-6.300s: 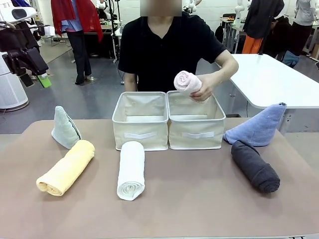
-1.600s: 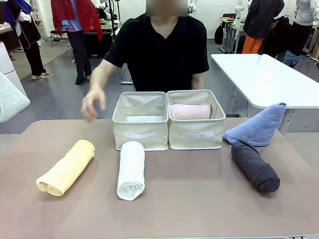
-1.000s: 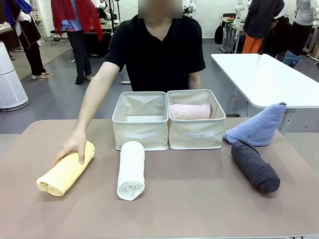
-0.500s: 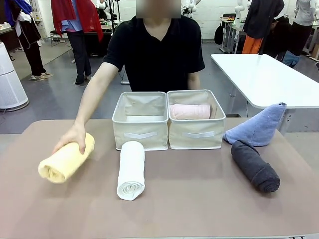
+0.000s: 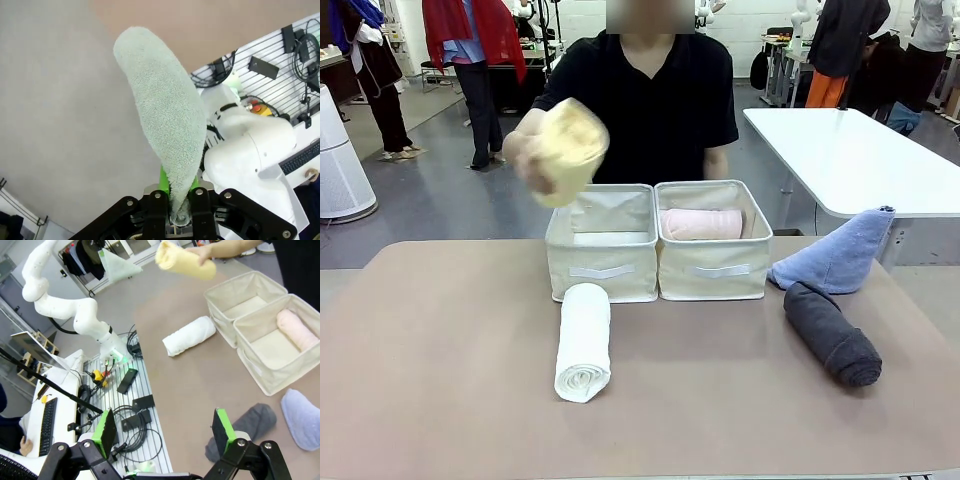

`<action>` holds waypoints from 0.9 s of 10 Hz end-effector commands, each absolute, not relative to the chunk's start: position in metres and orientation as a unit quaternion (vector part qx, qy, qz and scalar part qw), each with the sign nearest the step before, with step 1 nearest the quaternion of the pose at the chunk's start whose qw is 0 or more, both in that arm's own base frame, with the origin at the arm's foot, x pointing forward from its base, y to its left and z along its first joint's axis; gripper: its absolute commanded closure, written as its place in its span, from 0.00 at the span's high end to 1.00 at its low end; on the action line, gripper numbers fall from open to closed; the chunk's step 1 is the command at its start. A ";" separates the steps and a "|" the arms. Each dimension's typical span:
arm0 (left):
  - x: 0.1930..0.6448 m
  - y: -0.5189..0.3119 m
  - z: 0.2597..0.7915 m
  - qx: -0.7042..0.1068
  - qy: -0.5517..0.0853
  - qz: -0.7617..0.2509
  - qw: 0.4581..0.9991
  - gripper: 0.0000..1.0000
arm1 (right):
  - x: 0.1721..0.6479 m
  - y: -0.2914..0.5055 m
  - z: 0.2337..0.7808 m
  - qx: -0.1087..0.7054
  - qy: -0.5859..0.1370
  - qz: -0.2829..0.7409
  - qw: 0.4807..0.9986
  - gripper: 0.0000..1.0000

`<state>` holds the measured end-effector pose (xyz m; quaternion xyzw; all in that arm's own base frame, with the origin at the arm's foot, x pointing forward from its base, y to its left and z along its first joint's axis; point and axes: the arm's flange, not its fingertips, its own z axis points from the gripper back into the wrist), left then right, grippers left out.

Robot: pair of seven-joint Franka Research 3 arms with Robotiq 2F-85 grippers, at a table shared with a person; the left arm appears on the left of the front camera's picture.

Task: Sort the towels based on their folding style.
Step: Pick up one triangle-folded towel and place it in the left Fabric basket.

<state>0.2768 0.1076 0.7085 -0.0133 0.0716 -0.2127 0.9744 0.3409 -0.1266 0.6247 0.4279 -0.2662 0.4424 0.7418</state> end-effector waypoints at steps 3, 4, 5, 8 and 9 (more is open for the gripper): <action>0.352 -0.010 0.754 0.032 0.014 -0.361 0.932 0.15 | 0.342 -0.126 0.624 0.438 -0.278 0.445 0.730 1.00; 0.370 -0.036 0.759 0.038 0.024 -0.377 0.925 0.15 | 0.342 -0.126 0.624 0.438 -0.278 0.445 0.730 1.00; 0.393 -0.053 0.761 0.033 0.033 -0.392 0.919 0.15 | 0.342 -0.126 0.624 0.438 -0.278 0.445 0.730 1.00; 0.392 -0.075 0.744 0.037 0.026 -0.389 0.920 0.15 | 0.342 -0.126 0.624 0.438 -0.278 0.445 0.730 1.00; 0.392 -0.075 0.744 0.037 0.026 -0.389 0.920 0.15 | 0.342 -0.126 0.624 0.438 -0.278 0.445 0.730 1.00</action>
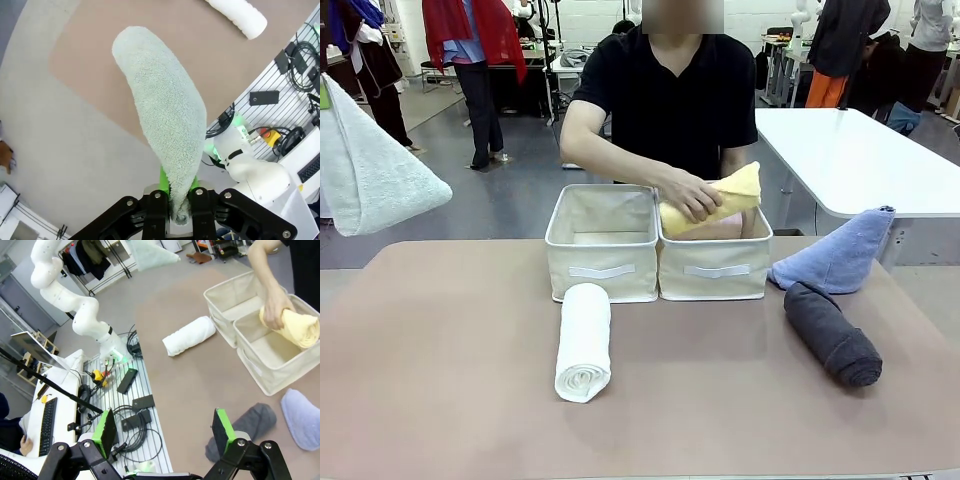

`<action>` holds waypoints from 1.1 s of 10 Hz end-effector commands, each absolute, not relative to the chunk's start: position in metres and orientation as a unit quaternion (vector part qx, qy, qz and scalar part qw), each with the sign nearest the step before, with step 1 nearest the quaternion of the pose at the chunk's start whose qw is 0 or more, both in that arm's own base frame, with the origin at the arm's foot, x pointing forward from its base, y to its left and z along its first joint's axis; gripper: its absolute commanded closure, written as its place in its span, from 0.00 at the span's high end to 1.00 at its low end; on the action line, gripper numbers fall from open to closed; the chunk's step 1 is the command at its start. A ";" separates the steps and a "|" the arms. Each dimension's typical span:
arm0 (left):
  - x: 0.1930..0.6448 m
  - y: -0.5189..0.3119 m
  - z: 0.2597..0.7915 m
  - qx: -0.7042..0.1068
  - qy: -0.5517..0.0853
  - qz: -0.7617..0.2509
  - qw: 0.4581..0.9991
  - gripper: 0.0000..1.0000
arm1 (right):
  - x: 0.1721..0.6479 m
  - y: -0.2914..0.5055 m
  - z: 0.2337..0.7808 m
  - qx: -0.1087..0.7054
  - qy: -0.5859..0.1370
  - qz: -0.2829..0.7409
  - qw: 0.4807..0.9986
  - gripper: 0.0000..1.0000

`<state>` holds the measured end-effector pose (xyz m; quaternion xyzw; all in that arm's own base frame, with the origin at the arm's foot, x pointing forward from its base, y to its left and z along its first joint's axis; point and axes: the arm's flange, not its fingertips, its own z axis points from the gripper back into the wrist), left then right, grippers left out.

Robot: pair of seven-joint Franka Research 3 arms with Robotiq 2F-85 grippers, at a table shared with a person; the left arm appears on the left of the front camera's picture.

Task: Sort the towels based on their folding style.
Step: Pick up one triangle-folded towel and place it in the left Fabric basket.

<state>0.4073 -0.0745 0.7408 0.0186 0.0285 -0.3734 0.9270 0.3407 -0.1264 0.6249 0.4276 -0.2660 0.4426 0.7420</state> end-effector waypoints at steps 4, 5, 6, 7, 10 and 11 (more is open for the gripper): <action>0.410 -0.111 0.753 0.064 0.018 -0.445 0.893 0.15 | 0.342 -0.126 0.624 0.438 -0.278 0.445 0.730 1.00; 0.433 -0.136 0.767 0.088 0.022 -0.535 0.840 0.15 | 0.342 -0.126 0.624 0.438 -0.278 0.445 0.730 1.00; 0.456 -0.161 0.772 0.091 0.033 -0.584 0.806 0.15 | 0.342 -0.126 0.624 0.438 -0.278 0.445 0.730 1.00; 0.486 -0.177 0.776 0.098 0.038 -0.622 0.776 0.15 | 0.342 -0.126 0.624 0.438 -0.278 0.445 0.730 1.00; 0.549 -0.245 0.755 0.121 0.060 -0.730 0.670 0.15 | 0.342 -0.126 0.624 0.438 -0.278 0.445 0.730 1.00; 0.565 -0.264 0.746 0.119 0.052 -0.750 0.649 0.15 | 0.342 -0.126 0.624 0.438 -0.278 0.445 0.730 1.00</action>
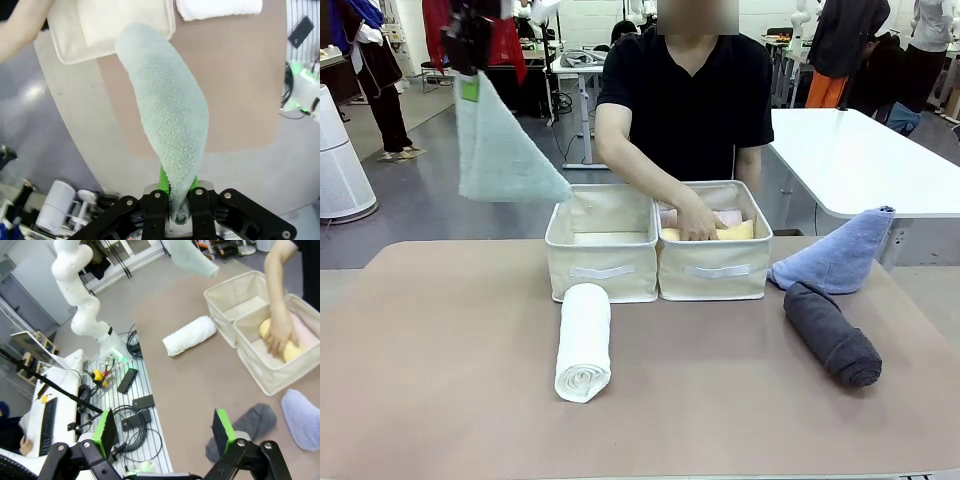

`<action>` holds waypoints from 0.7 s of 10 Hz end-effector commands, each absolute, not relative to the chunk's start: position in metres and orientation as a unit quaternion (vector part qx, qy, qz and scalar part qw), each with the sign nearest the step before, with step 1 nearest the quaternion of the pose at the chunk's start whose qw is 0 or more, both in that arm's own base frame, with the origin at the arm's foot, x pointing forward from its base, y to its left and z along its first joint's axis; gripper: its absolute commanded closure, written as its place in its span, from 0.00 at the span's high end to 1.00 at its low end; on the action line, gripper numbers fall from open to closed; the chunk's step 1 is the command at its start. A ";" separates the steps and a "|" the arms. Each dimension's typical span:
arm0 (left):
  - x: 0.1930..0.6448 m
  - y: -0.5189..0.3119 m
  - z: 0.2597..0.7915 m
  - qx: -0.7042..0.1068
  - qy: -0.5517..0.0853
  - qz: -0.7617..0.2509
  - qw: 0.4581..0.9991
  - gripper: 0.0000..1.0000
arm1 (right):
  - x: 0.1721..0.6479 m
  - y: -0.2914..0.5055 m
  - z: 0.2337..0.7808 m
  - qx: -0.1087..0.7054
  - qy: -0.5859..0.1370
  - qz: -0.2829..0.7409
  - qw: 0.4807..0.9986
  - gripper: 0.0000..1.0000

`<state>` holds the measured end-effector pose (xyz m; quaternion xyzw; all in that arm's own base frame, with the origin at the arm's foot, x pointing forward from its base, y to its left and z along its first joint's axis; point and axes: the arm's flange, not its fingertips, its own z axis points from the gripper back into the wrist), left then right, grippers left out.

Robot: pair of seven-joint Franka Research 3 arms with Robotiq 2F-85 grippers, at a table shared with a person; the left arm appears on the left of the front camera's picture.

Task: Sort the towels based on their folding style.
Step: Pick up one triangle-folded towel and place it in the left Fabric basket.

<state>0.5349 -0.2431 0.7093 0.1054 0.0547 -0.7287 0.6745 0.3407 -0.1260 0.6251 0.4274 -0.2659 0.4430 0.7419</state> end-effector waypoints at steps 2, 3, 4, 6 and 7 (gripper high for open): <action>0.580 -0.288 0.734 0.096 0.037 -0.775 0.624 0.15 | 0.342 -0.126 0.624 0.438 -0.278 0.445 0.730 1.00; 0.577 -0.295 0.729 0.089 0.021 -0.783 0.615 0.15 | 0.342 -0.126 0.624 0.438 -0.278 0.445 0.730 1.00; 0.576 -0.298 0.725 0.081 -0.002 -0.787 0.611 0.15 | 0.342 -0.126 0.624 0.438 -0.278 0.445 0.730 1.00; 0.576 -0.304 0.709 0.062 -0.025 -0.799 0.597 0.15 | 0.342 -0.126 0.624 0.438 -0.278 0.445 0.730 1.00; 0.574 -0.307 0.697 0.053 -0.034 -0.803 0.593 0.15 | 0.342 -0.126 0.624 0.438 -0.278 0.445 0.730 1.00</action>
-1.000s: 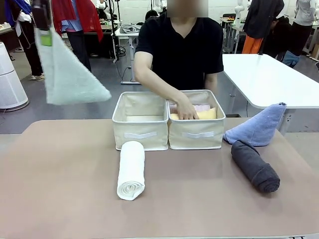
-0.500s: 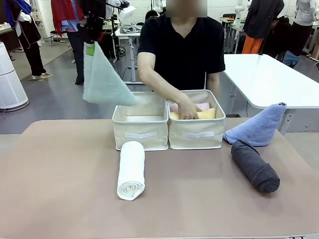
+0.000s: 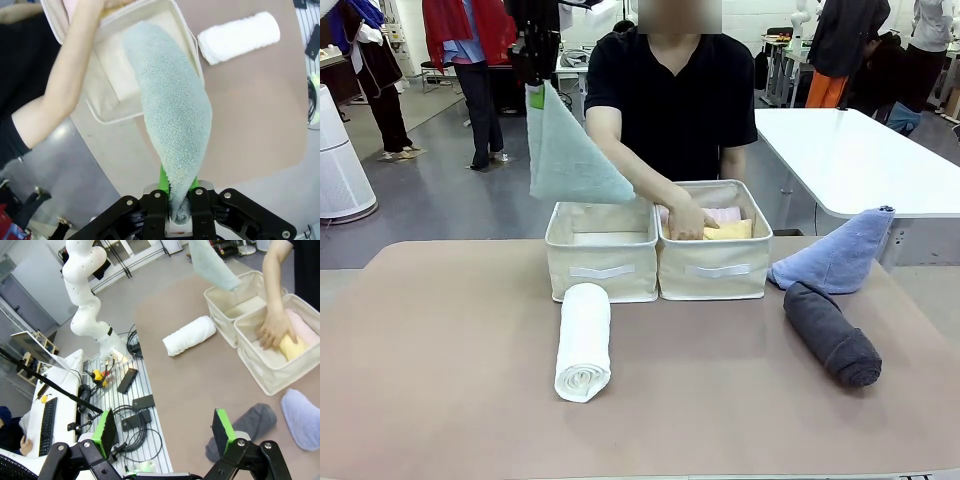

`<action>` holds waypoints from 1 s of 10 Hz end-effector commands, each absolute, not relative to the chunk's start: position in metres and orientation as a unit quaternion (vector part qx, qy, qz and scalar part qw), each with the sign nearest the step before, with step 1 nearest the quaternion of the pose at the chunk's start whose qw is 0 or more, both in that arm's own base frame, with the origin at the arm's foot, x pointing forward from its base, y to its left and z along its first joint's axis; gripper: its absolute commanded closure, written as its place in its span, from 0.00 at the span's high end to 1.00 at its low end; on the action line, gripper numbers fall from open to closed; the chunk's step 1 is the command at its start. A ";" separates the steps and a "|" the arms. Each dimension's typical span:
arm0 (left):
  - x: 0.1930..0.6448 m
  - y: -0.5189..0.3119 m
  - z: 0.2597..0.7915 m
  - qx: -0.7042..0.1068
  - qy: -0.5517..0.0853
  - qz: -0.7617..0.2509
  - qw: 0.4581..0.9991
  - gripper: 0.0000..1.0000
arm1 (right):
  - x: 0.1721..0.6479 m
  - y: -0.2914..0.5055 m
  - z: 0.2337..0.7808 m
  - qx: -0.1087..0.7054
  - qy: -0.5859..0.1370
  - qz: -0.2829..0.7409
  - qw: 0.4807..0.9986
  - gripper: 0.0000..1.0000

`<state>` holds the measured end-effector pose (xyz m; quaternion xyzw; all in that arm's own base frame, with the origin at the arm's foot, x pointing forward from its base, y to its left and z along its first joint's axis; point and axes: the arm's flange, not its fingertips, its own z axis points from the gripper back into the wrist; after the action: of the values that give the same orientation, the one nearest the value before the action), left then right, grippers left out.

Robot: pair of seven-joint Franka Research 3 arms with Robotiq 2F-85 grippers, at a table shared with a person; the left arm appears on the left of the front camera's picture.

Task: Sort the towels based on their folding style.
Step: Pick up one triangle-folded towel and place it in the left Fabric basket.

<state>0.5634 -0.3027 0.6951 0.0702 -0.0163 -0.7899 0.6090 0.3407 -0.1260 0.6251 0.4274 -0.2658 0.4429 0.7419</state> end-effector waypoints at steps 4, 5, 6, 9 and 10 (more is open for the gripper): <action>0.577 -0.308 0.640 0.060 -0.036 -0.815 0.575 0.15 | 0.342 -0.126 0.624 0.438 -0.278 0.445 0.730 1.00; 0.579 -0.310 0.631 0.054 -0.033 -0.826 0.559 0.15 | 0.342 -0.126 0.624 0.438 -0.278 0.445 0.730 1.00; 0.578 -0.312 0.619 0.058 -0.024 -0.835 0.547 0.15 | 0.342 -0.126 0.624 0.438 -0.278 0.445 0.730 1.00; 0.572 -0.308 0.575 0.034 0.002 -0.845 0.534 0.15 | 0.342 -0.126 0.624 0.438 -0.278 0.445 0.730 1.00; 0.568 -0.307 0.561 0.030 0.013 -0.845 0.533 0.15 | 0.342 -0.126 0.624 0.438 -0.278 0.445 0.730 1.00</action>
<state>0.5949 -0.3257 0.5744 0.0378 0.0179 -0.8382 0.5437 0.3407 -0.1260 0.6251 0.4274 -0.2658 0.4430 0.7419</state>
